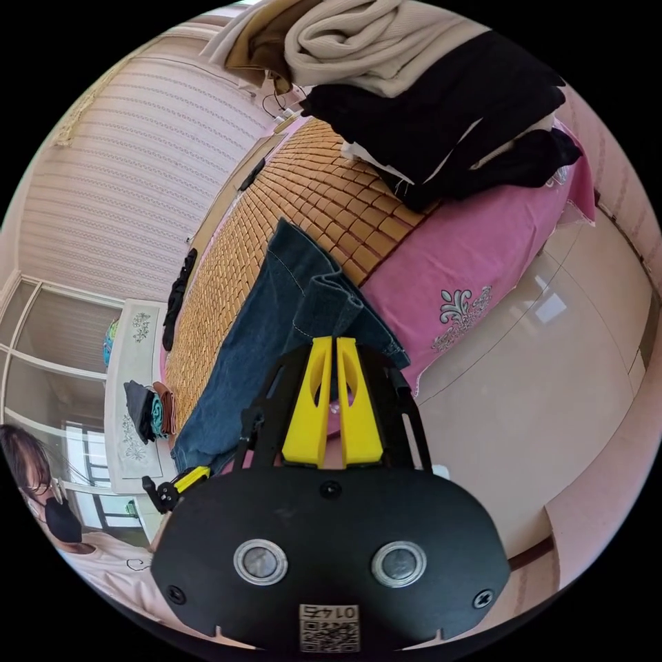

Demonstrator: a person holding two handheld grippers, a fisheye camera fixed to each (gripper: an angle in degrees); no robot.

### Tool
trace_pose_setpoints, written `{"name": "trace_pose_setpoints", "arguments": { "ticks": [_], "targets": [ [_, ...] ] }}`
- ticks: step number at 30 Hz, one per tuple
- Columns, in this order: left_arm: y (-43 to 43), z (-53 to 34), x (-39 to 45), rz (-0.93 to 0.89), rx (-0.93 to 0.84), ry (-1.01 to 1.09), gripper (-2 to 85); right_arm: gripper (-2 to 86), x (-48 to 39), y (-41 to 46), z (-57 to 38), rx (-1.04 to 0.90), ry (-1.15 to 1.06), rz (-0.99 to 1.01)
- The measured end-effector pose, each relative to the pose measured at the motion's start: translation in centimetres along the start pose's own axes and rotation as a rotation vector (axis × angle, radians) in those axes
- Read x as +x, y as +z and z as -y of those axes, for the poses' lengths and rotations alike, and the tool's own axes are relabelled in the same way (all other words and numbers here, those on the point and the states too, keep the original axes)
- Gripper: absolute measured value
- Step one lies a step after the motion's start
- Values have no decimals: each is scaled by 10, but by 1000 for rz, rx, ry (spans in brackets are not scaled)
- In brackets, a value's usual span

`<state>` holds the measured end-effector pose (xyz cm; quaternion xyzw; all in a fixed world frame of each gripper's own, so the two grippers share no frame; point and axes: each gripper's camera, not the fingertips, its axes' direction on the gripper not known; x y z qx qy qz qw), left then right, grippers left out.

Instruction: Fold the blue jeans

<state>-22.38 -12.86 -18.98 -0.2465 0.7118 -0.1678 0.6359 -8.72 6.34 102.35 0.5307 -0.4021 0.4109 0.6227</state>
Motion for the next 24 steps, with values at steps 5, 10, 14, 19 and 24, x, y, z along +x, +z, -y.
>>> {"name": "trace_pose_setpoints", "arguments": {
  "ticks": [5, 10, 14, 19, 24],
  "targets": [
    [-43, -6, -8, -71, 50, 169, -9, 4, -11, -18, 13, -14, -29, -54],
    [-42, -12, 4, -62, 24, 355, -10, 3, 0, -20, 17, -34, 39, -69],
    [-36, -14, 7, -4, -1, 393, -9, 3, -11, -47, 18, 46, 30, -52],
    [4, -18, -19, -98, -83, 227, -4, 4, -9, -38, 27, -51, 66, -156],
    [-42, -49, -80, -202, 67, -7, 20, 2, -37, -65, 47, -58, 23, -296]
  ]
}}
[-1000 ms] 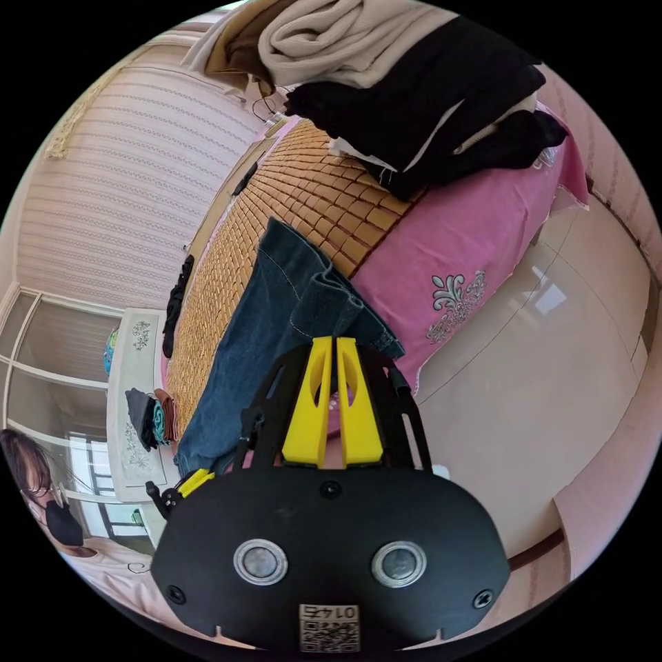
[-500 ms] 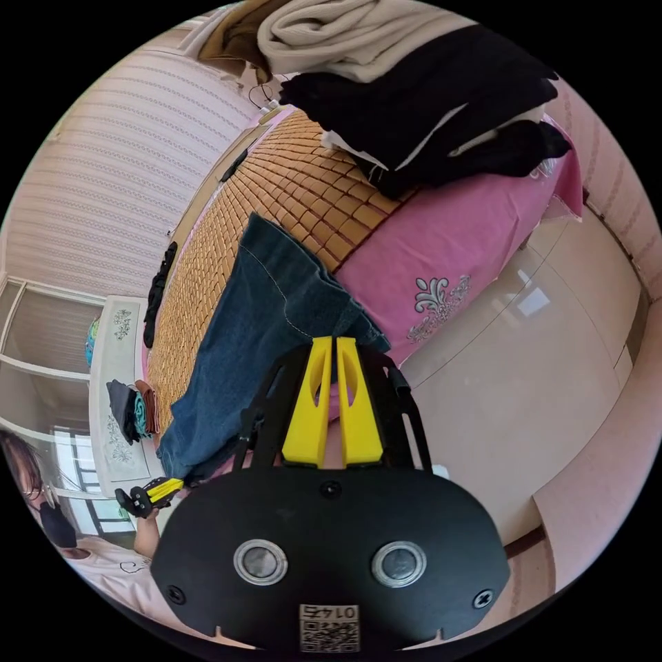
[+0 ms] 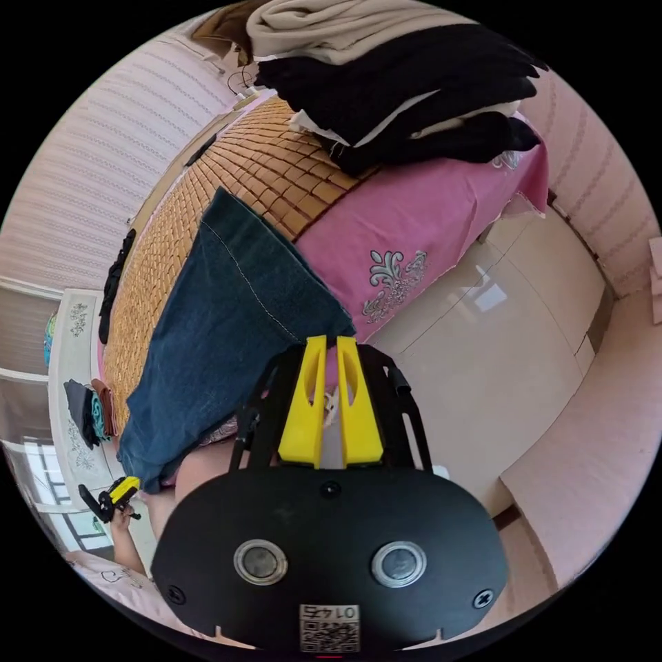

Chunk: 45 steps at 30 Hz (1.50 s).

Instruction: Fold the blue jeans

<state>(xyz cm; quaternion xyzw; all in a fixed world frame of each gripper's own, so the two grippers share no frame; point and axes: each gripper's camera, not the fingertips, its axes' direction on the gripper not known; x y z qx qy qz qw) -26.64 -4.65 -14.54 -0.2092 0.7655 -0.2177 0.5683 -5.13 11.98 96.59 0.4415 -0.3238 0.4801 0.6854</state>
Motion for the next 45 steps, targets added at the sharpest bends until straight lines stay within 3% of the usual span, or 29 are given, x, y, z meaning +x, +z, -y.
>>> {"name": "trace_pose_setpoints", "arguments": {
  "ticks": [2, 3, 5, 7, 11, 15, 18, 20, 22, 26, 29, 32, 34, 37, 39, 41, 45],
  "targets": [
    [-24, -32, -50, 51, 66, -203, 46, -1, 1, -20, 7, 27, 107, -142],
    [-28, -42, -63, 89, 66, -253, 54, -1, -2, -28, 9, 50, 102, -105],
    [-44, -90, -124, 300, 26, -522, 77, -3, -51, -49, 17, 108, -103, 173],
    [-62, -138, -168, 380, 49, -729, 90, -3, -118, -50, 23, 63, -308, 247],
    [-84, -226, -237, 406, 60, -989, 136, -3, -306, -22, 1, -124, -802, 296],
    [-66, -267, -276, 413, -73, -1123, 135, -3, -428, 8, -34, -243, -1001, 400],
    [-54, -290, -283, 260, 27, -1188, 91, -3, -497, 25, -51, -309, -1066, 370],
    [-57, -298, -284, 225, 33, -1167, 52, -5, -528, 41, -55, -325, -1080, 208],
    [-61, -298, -282, 238, 47, -1110, 39, -4, -540, 36, -49, -330, -1051, 225],
    [-74, -280, -277, 424, 7, -926, 22, -3, -570, 4, -33, -220, -1063, 116],
    [-83, -292, -294, 483, 74, -1017, 28, -3, -588, -16, -23, -241, -1054, 121],
    [-58, -308, -312, 379, 24, -1048, 47, -4, -599, -11, -22, -300, -1085, 36],
    [-62, -311, -310, 374, 54, -1072, 52, -5, -598, -20, -17, -239, -1071, 102],
    [-89, -312, -290, 379, 175, -1082, 49, -4, -612, -32, 5, -306, -995, 168],
    [-109, -291, -258, 366, 214, -938, 30, -4, -630, -48, 8, -288, -1022, 133],
    [-117, -236, -194, 260, 250, -668, -2, -4, -666, -71, -2, -254, -1136, 150],
    [-73, -129, -77, 56, 282, -385, -9, -4, -749, -63, -25, -352, -1345, -1]
  ]
}}
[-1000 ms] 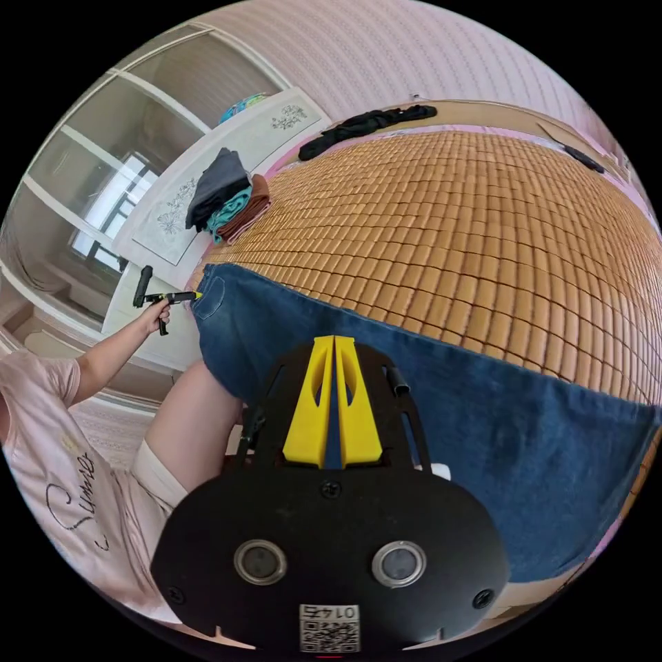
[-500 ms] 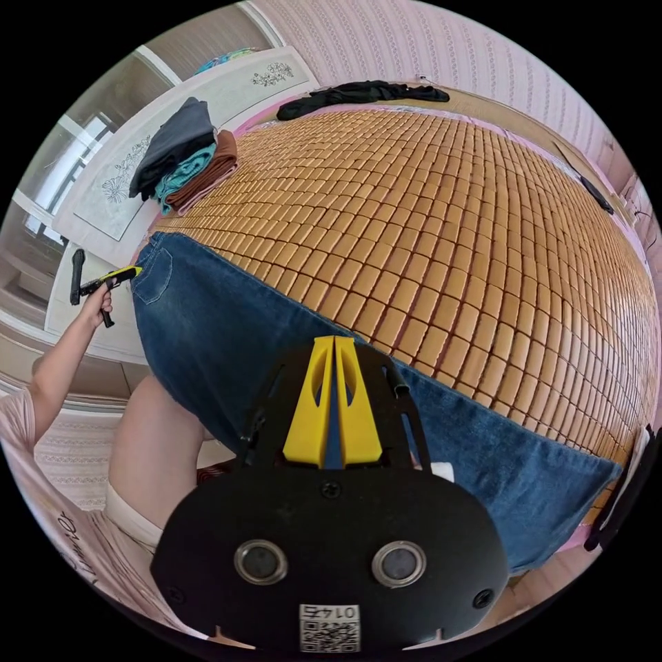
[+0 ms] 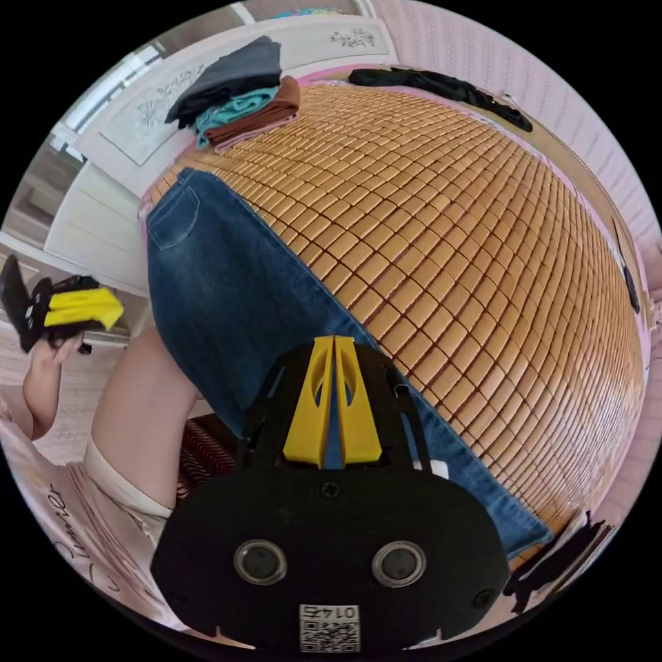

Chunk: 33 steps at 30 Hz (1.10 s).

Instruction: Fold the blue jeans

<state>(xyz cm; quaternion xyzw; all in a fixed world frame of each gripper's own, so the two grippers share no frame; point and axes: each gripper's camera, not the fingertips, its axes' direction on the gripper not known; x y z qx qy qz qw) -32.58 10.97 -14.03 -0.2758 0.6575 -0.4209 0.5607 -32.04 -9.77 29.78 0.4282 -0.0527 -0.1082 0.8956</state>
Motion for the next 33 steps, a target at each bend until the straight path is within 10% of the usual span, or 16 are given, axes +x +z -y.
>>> {"name": "trace_pose_setpoints", "arguments": {
  "ticks": [7, 26, 33],
  "targets": [
    [154, 37, 118, 44, -190, -36, -10, -9, -41, 17, 98, -291, -207, -225],
    [180, 35, 193, 141, -276, 182, -10, -10, -49, 45, 183, -669, -292, -219],
    [179, 40, 188, 34, -265, 141, -10, -10, -35, 47, 130, -527, -220, -161]
  ]
}}
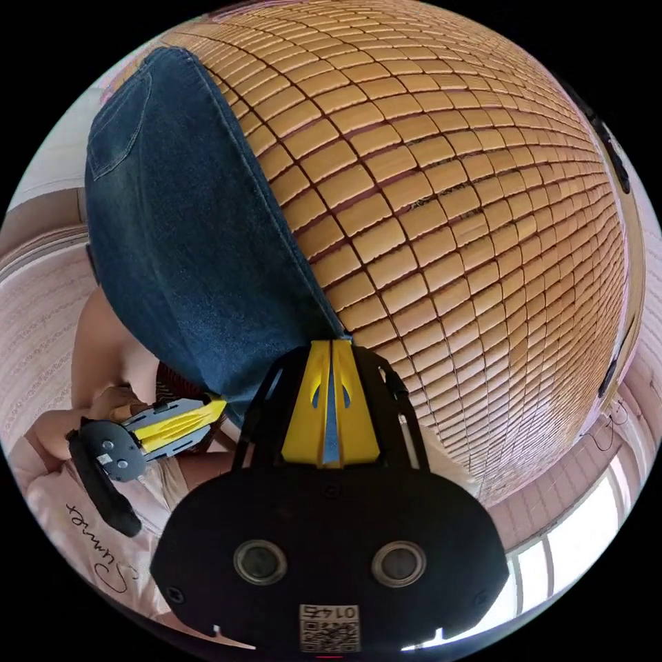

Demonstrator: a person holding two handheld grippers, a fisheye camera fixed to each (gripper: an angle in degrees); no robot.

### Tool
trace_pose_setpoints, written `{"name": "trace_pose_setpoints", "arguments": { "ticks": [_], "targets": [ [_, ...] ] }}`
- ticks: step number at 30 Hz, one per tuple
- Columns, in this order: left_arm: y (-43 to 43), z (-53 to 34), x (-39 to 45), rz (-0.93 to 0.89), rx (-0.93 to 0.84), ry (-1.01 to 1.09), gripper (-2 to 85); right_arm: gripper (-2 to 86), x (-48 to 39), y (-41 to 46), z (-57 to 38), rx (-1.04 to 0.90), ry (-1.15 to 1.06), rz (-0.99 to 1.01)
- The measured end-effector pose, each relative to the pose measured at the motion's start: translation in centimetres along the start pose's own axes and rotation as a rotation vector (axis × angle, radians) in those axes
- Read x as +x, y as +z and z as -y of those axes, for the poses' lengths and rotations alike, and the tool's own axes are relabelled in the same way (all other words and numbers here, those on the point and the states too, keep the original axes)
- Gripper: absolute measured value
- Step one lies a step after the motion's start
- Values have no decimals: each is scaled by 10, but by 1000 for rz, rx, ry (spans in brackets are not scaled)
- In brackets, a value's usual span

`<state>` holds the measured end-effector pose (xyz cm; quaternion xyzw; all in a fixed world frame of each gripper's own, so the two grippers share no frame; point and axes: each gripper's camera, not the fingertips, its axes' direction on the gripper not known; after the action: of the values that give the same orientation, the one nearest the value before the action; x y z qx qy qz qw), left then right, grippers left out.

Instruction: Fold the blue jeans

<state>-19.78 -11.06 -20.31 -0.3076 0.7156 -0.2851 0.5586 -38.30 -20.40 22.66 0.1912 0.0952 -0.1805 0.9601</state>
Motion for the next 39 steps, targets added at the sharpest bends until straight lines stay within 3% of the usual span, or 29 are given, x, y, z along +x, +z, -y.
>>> {"name": "trace_pose_setpoints", "arguments": {
  "ticks": [3, 8, 11, 13, 15, 17, 21, 25, 28, 30, 36, 39],
  "targets": [
    [-19, -2, 10, 42, 27, 12, -10, -9, -4, 24, -86, 373, 69, 39],
    [-48, -9, 29, 78, 117, 83, -10, -3, -18, 131, -364, 856, 682, 172],
    [-49, 5, 27, 8, 148, 69, -10, 27, -33, 228, -507, 949, 1041, 283],
    [-42, 18, 30, -15, 143, 79, -10, 107, -46, 283, -571, 935, 1285, 317],
    [-32, 29, 34, -2, 110, 104, -10, 138, -64, 322, -614, 915, 1501, 268],
    [-9, 34, 36, 38, 14, 94, -10, 153, -86, 365, -650, 1017, 1689, 251],
    [5, 27, 40, 69, 26, 81, -10, 157, -92, 424, -675, 1140, 1801, 296],
    [6, 26, 33, 35, 38, 14, -10, 136, -81, 482, -684, 1047, 1857, 380],
    [7, 28, 29, 19, 29, -6, -10, 78, -87, 522, -699, 1231, 1819, 609],
    [7, 28, 29, 29, 27, 4, -10, 36, -99, 534, -713, 1265, 1842, 615],
    [6, 28, 20, 7, 23, -5, -10, 4, -137, 548, -751, 1536, 1692, 615],
    [3, 27, 11, -16, 28, -32, -10, 4, -144, 514, -753, 1771, 1444, 555]
  ]
}}
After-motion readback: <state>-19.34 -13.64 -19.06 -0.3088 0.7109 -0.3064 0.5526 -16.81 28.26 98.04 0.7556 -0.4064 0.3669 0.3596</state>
